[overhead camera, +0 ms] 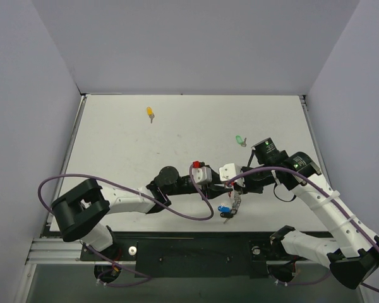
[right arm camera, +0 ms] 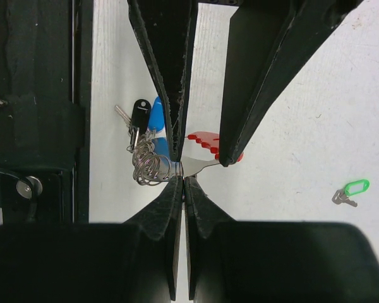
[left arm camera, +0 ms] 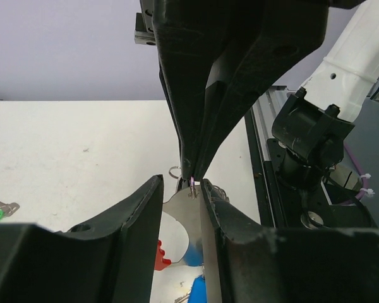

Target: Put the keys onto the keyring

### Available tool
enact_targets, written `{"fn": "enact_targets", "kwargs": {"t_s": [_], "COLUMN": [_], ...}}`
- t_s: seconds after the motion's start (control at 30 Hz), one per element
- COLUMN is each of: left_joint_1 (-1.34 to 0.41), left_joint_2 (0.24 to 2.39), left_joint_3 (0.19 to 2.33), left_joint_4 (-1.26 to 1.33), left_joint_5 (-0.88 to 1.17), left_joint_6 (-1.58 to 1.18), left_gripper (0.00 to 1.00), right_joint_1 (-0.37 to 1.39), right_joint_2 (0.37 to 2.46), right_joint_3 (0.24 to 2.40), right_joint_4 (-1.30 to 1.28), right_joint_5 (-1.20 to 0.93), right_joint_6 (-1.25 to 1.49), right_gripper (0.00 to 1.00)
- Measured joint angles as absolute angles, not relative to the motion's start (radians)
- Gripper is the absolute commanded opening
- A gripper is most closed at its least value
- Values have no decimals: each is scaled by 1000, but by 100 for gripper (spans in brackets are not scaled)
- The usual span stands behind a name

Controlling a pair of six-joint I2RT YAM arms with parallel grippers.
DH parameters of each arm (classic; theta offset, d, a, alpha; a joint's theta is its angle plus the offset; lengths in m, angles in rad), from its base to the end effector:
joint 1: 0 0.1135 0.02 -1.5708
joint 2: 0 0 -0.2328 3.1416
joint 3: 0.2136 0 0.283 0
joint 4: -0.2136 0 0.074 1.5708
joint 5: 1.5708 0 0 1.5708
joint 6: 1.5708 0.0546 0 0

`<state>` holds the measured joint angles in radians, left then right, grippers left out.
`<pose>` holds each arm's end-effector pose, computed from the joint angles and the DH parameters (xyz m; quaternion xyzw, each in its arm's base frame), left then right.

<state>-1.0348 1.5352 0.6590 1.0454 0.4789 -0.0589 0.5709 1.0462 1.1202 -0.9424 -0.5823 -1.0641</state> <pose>0.1599 -0.3185 0.1927 0.4538 0.4683 -0.5167 0.5547 0.1958 0.1615 0.3040 -0.7236 0.5432 0.1809 0.3854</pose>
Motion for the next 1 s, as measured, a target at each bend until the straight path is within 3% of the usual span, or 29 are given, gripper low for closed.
{"fn": "enact_targets", "kwargs": {"t_s": [0.77, 0.83, 0.9, 1.0], "left_joint_1": [-1068, -1068, -1067, -1066], "left_joint_2": [1603, 1604, 1604, 1604], "left_joint_3": [687, 689, 691, 694], "left_joint_4": [1048, 1044, 1040, 1025], "left_joint_5": [477, 476, 472, 471], "left_joint_6": [-73, -71, -68, -66], "left_gripper": [33, 25, 9, 5], "right_joint_1": [571, 571, 571, 571], "right_joint_2": [1046, 1046, 1046, 1046], "right_joint_3": [1120, 1120, 1120, 1120], "right_joint_4": [-942, -942, -944, -948], "right_joint_5": [-580, -580, -580, -576], "right_joint_6": [-1049, -1047, -1042, -1037], "right_gripper": [0, 0, 0, 0]}}
